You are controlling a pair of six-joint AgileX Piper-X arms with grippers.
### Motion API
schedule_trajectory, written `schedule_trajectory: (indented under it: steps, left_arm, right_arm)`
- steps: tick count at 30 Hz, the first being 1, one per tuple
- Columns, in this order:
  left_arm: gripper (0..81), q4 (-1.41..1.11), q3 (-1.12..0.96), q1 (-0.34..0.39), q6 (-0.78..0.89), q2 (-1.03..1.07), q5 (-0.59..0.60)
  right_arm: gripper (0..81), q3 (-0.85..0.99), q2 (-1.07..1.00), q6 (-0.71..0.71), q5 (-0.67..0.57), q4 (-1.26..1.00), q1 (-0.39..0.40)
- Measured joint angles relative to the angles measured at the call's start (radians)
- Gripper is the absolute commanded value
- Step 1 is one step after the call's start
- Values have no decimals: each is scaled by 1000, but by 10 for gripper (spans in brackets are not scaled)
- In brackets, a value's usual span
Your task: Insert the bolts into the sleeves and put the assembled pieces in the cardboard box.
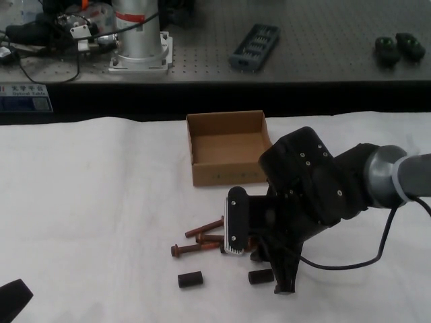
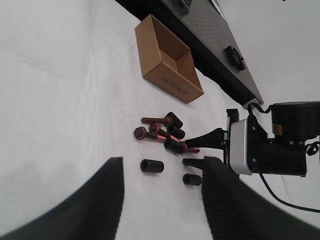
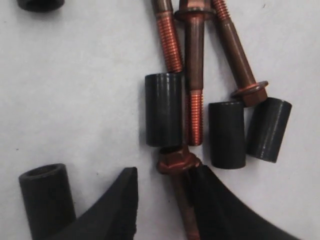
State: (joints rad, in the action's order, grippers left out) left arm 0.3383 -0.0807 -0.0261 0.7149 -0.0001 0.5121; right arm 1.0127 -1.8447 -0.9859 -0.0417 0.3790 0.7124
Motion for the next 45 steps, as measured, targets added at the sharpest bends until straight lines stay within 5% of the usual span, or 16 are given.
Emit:
schedule_trajectory:
  steps: [6,19,23,40,45]
  left_arm:
    - [357,0,0,0,0,0,-5]
    - [357,0,0,0,0,0,-8]
    - [357,0,0,0,-23,0,-8]
    - [357,37,-41,0,-192,0,23]
    - [357,125,-122,0,-341,156,68]
  right_arm:
    - [104,2,0,-30,8,-3,0]
    - [102,12,-23,-40,52,6,7]
    - [20,12,-4,-19,60,28,7]
    - [19,-1,337,309,-19,245,7]
    - [19,-1,379,416,-58,305,7]
